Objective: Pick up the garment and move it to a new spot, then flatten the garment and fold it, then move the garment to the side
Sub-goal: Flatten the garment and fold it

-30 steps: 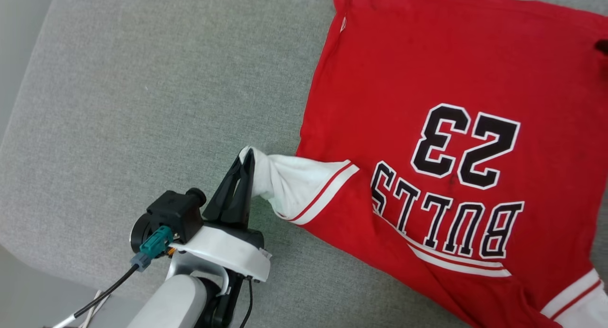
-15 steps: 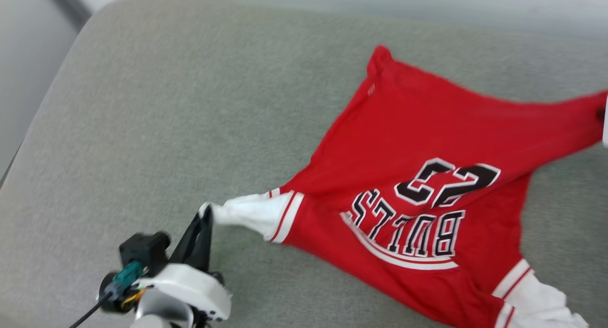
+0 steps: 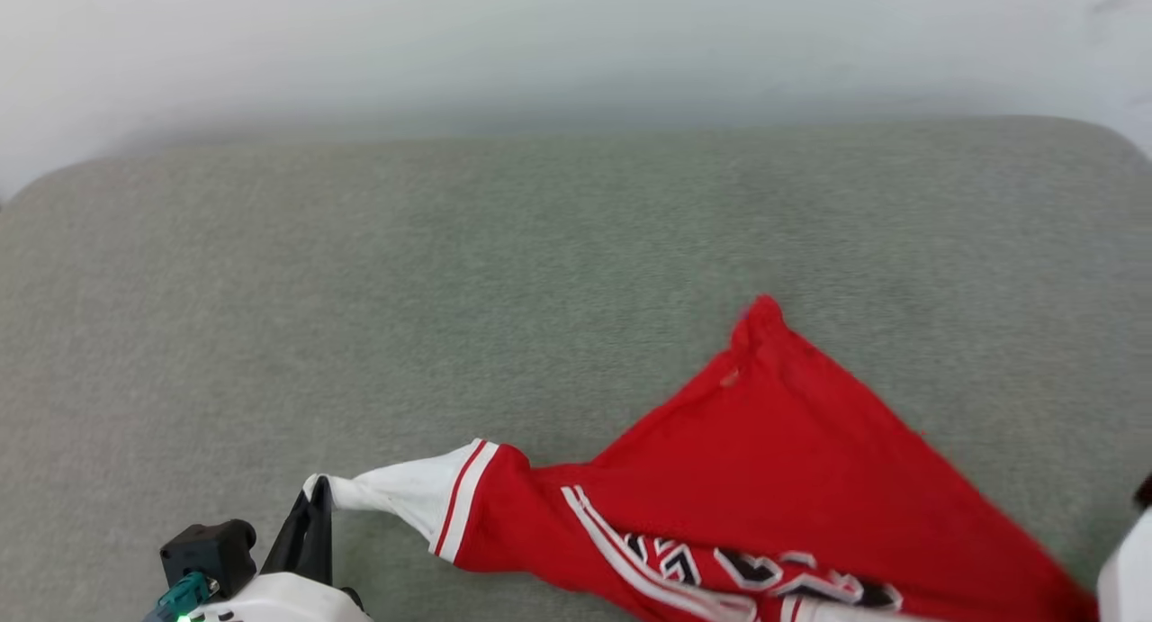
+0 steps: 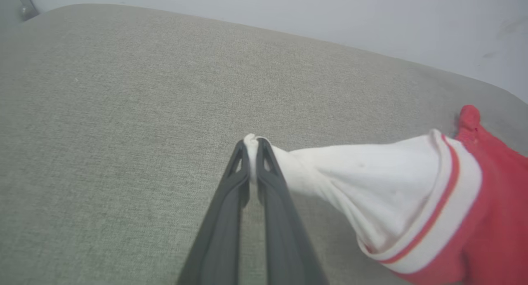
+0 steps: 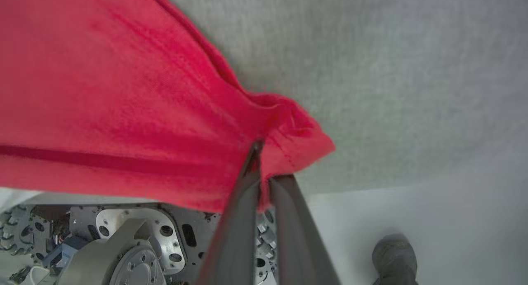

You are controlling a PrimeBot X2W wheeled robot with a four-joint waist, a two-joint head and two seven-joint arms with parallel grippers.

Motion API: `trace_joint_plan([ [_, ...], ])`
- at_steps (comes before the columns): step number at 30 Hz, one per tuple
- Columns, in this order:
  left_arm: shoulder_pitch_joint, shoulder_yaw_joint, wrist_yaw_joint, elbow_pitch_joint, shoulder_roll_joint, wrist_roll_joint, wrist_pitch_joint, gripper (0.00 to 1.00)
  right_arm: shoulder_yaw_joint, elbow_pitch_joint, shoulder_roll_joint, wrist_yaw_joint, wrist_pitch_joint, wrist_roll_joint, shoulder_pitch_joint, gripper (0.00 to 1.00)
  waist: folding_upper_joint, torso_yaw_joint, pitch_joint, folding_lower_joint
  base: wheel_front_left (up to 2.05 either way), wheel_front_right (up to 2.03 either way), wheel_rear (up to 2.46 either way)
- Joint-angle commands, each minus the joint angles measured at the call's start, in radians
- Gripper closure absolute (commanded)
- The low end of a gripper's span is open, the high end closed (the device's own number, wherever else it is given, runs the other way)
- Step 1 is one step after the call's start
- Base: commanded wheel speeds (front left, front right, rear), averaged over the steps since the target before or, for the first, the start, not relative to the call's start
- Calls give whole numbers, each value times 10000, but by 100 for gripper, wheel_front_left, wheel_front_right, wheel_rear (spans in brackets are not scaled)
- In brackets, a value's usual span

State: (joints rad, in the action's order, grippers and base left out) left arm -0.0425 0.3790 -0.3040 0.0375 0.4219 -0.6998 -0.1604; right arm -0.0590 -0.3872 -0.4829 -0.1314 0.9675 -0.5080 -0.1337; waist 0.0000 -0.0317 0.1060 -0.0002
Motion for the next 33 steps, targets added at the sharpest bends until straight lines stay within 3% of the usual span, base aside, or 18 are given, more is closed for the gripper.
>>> trace_joint_plan([
  [1, -94, -82, -82, -15, 49, -21, 19, 100, -72, 131, 147, 16, 68, 73, 450, 100, 0, -353, -274, 2, 0, 0, 0],
  [3, -137, -91, -158, -29, 89, -11, 45, 100, -395, 365, 635, 15, 126, -44, 1186, 98, 0, -471, -294, 2, 0, 0, 0],
  [4, -134, -87, -161, -46, 98, -11, 54, 100, -475, 531, 798, 15, 112, 18, 1496, 66, 0, -523, -308, 2, 0, 0, 0],
  [5, -140, -82, -183, -76, 126, 6, 84, 100, -594, 690, 986, 15, 90, 33, 1756, 0, 0, -575, -319, 2, 0, 0, 0],
  [8, -144, -39, -224, -184, 203, 54, 159, 100, -1121, 1327, 1445, 15, -618, 288, 2160, 0, 0, -697, -346, 2, 0, 0, 0],
  [14, 81, 76, -268, -459, 350, 160, 409, 100, -1820, 2407, 2093, 12, -3691, 1043, 1660, 0, 0, -781, -267, 2, 0, 0, 0],
  [18, 376, 233, -296, -665, 359, 346, 556, 100, -2022, 2260, 2439, 12, -5802, 1315, 925, 0, 0, -632, -40, 2, 0, 0, 0],
  [22, 847, 395, -287, -872, 285, 523, 641, 100, -1594, 1860, 2545, 12, -7013, 1271, -21, 0, 0, -374, 379, 2, 0, 0, 0],
  [27, 1524, 572, -188, -1026, 148, 755, 649, 100, -299, 1376, 2224, 12, -6843, 902, -1305, 0, 0, -3, 1054, 2, 0, 0, 0],
  [31, 2022, 765, -74, -964, -19, 882, 637, 100, 898, 1050, 1669, 12, -5361, 402, -2315, 0, 0, 283, 1447, 2, 0, 0, 0],
  [33, 2300, 893, 40, -927, -120, 940, 620, 100, 1551, 933, 1348, 12, -4092, 112, -2798, 0, 0, 475, 1673, 2, 0, 0, 0],
])
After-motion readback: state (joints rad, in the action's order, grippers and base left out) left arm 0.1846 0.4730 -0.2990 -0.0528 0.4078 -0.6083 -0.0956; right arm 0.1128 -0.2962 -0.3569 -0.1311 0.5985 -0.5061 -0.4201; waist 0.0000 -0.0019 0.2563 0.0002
